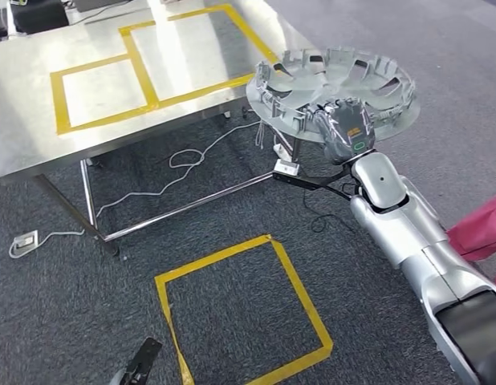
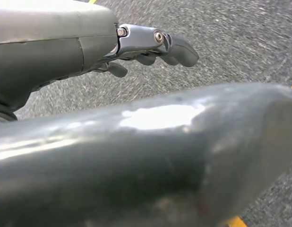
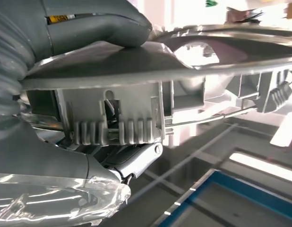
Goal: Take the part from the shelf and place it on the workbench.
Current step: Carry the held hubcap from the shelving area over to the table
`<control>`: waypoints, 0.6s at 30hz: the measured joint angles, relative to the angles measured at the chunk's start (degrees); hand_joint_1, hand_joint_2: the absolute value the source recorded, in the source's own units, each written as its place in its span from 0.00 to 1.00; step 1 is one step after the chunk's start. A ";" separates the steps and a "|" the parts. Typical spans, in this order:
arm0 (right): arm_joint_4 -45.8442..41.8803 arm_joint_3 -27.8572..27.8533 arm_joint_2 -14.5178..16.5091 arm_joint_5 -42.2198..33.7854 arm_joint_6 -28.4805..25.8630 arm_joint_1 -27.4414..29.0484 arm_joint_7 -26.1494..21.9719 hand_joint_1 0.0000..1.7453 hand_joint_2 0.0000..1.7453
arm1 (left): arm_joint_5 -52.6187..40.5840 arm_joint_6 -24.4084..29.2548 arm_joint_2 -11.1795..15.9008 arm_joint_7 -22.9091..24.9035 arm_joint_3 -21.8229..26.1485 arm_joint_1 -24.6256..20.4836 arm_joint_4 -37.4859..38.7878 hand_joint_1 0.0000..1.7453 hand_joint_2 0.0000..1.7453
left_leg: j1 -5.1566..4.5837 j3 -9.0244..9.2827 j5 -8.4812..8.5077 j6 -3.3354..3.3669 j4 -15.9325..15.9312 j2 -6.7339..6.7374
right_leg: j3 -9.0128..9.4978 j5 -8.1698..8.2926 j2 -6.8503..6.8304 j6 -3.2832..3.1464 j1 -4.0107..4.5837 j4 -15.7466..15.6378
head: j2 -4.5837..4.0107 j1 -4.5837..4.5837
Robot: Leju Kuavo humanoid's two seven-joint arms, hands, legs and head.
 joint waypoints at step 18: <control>-0.54 0.09 -0.98 -2.07 0.22 1.26 -1.56 1.00 1.00 | 0.23 -1.56 -0.22 -0.87 -0.01 0.16 0.00 0.00 0.00 | 0.79 0.21 0.23 1.29 -0.27 -6.62 | -1.51 1.65 5.79 1.34 -0.65 -0.46 | 0.00 0.82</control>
